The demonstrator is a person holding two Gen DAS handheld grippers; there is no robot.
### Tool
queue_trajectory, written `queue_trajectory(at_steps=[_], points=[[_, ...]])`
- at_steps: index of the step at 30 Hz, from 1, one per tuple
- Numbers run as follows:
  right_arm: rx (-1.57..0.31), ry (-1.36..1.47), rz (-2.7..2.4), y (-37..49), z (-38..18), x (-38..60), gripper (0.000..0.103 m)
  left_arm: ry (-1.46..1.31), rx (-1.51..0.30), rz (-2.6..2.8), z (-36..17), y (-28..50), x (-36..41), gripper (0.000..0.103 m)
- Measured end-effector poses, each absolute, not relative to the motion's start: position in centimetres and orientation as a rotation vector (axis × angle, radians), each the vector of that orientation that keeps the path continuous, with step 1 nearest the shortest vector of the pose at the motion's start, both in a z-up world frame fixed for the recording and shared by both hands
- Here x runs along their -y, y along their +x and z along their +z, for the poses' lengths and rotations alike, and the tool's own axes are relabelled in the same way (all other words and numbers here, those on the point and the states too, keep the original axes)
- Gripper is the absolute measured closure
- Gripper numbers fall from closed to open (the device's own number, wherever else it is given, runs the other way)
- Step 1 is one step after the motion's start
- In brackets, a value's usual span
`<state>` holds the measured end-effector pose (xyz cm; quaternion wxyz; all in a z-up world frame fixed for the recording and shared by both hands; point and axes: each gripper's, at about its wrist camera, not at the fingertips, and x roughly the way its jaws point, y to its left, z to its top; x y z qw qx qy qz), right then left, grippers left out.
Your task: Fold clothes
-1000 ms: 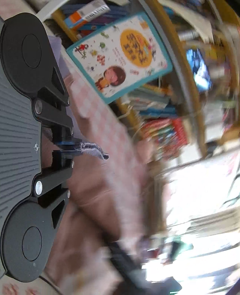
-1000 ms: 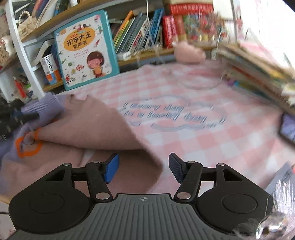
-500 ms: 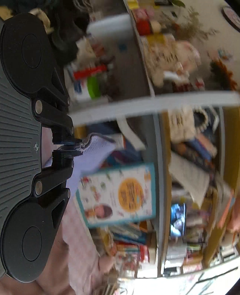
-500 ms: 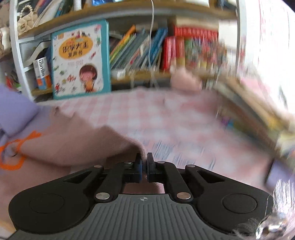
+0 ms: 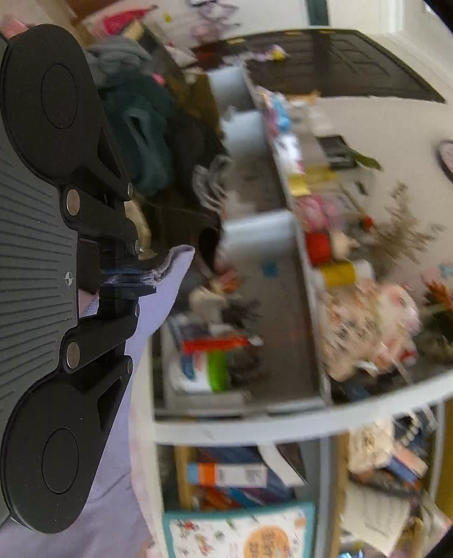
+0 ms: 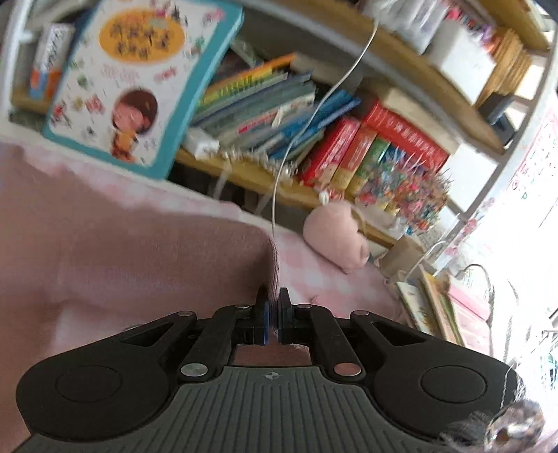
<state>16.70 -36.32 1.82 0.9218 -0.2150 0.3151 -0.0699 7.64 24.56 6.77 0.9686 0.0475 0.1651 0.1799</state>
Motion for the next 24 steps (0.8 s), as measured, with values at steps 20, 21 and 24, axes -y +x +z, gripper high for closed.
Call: queue_trajectory(at_steps=[20, 21, 24], points=[[-0.69, -0.103, -0.035, 14.9, 0.6, 37.4, 0.056, 0.127, -0.464, 0.068, 4.9, 5.0, -16.7, 0.034], [-0.705, -0.061, 0.006, 13.8, 0.8, 37.4, 0.055, 0.102, -0.477, -0.005, 4.8, 5.0, -15.7, 0.034], [-0.747, 0.068, 0.132, 10.3, 1.3, 37.2, 0.049, 0.06, -0.546, -0.187, 3.4, 5.3, -12.6, 0.031]])
